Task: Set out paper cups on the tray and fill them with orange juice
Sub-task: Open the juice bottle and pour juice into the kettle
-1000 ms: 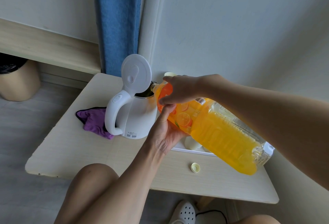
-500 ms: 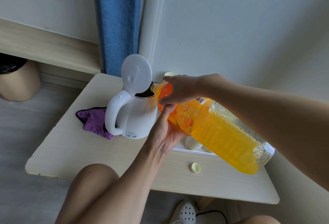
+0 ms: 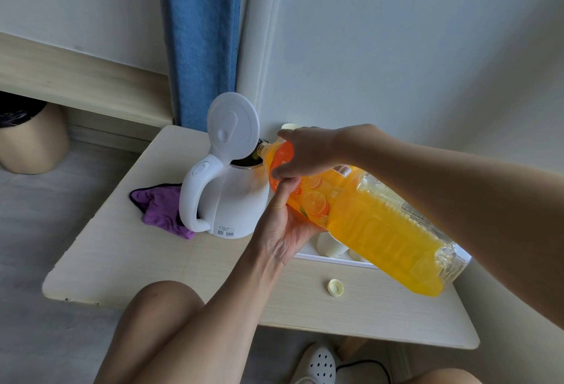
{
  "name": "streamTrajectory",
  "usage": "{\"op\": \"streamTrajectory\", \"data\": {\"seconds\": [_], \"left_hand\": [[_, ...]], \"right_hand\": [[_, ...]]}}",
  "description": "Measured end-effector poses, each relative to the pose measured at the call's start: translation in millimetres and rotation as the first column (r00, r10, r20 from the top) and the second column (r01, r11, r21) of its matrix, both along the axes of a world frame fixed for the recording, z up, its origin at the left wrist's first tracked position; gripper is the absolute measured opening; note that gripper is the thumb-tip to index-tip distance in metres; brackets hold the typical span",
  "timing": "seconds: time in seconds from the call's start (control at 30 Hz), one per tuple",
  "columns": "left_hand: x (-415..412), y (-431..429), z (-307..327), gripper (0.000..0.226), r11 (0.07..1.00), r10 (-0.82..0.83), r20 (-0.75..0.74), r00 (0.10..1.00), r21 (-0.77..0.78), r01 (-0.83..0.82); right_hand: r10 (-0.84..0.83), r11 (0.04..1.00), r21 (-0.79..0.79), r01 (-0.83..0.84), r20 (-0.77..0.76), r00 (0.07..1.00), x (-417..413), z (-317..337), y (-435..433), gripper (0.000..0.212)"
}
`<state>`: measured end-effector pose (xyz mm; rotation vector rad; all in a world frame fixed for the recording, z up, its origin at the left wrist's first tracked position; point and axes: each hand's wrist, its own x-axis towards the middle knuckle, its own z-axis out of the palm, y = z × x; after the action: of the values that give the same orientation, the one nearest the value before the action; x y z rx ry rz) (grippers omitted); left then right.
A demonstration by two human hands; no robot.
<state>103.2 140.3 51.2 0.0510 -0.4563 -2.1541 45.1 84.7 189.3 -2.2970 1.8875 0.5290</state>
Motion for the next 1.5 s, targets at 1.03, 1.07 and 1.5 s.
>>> {"op": "streamTrajectory", "data": {"seconds": [1.03,1.07,1.5], "left_hand": [[-2.0,-0.9,0.5,0.093,1.0,0.009,0.008,1.0,0.003,-0.009],[-2.1,-0.7,0.4,0.092,1.0,0.011,0.005,1.0,-0.001,-0.011],[-4.7,-2.4,-0.6,0.081,1.0,0.01,-0.02,1.0,-0.005,-0.01]], "right_hand": [[0.024,0.999,-0.023,-0.024,0.0,1.0,-0.9,-1.2,-2.2,0.081],[0.025,0.999,-0.022,-0.025,-0.002,1.0,-0.9,-1.3,-2.4,0.081],[0.032,0.999,-0.026,-0.032,-0.014,0.999,-1.0,-0.1,-2.9,0.079]]}}
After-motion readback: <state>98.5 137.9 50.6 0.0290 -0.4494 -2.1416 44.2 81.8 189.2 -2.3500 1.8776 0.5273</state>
